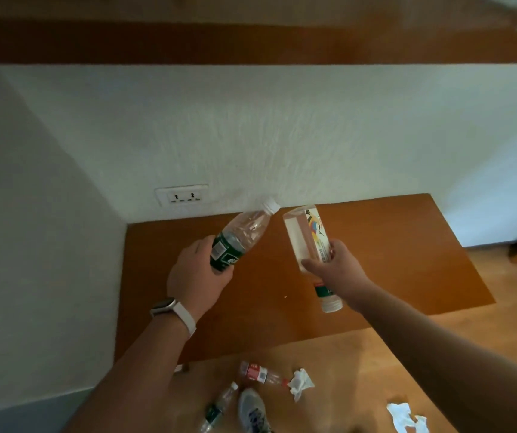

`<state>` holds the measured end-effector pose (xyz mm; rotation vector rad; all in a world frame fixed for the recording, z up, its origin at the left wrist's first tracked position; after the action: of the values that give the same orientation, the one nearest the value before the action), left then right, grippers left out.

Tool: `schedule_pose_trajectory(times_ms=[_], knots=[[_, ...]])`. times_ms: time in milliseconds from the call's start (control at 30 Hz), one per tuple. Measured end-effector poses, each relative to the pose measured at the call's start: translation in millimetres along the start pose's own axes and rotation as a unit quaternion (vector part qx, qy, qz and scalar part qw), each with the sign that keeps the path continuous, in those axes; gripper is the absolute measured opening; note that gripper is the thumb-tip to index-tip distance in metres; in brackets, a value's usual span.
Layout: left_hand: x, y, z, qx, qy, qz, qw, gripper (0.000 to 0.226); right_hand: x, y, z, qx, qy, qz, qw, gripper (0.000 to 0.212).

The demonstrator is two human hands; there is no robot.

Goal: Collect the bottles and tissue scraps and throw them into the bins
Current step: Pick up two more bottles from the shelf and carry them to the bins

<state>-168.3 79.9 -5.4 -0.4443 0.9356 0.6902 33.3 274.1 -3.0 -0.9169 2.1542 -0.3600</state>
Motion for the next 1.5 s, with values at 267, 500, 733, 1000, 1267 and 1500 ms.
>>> schedule_pose_trajectory(times_ms=[267,500,733,1000,1267,1500], knots=[[21,-27,99,0.043,-0.085,-0.019,0.995,0.051,-76,-46,30,-0.031,0.066,0.017,0.997,0.065],[52,-66,214,0.075,-0.15,-0.077,0.983,0.038,-161,-87,98,-0.043,0.12,0.047,0.991,0.062],[103,-109,336,0.066,-0.257,-0.141,0.954,0.046,-254,-127,180,-0.047,0.171,0.082,0.981,0.059],[178,-154,472,0.093,-0.311,-0.207,0.923,0.049,-357,-177,283,-0.056,0.26,0.14,0.954,0.06],[242,-194,580,0.155,-0.306,-0.284,0.896,0.047,-433,-234,369,-0.042,0.31,0.219,0.924,0.062],[283,-203,653,0.213,-0.289,-0.345,0.867,0.044,-474,-266,420,-0.002,0.333,0.301,0.894,0.061]])
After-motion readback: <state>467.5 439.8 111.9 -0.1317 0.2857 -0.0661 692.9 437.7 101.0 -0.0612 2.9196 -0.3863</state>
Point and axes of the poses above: each hand's wrist, its own y-axis towards the middle knuckle, its own x-axis out of the palm, z = x × y, the point moved 6 cm from there along y, towards the middle knuckle, and after that the axes turned 3 degrees about -z, right-handed, at the moved point
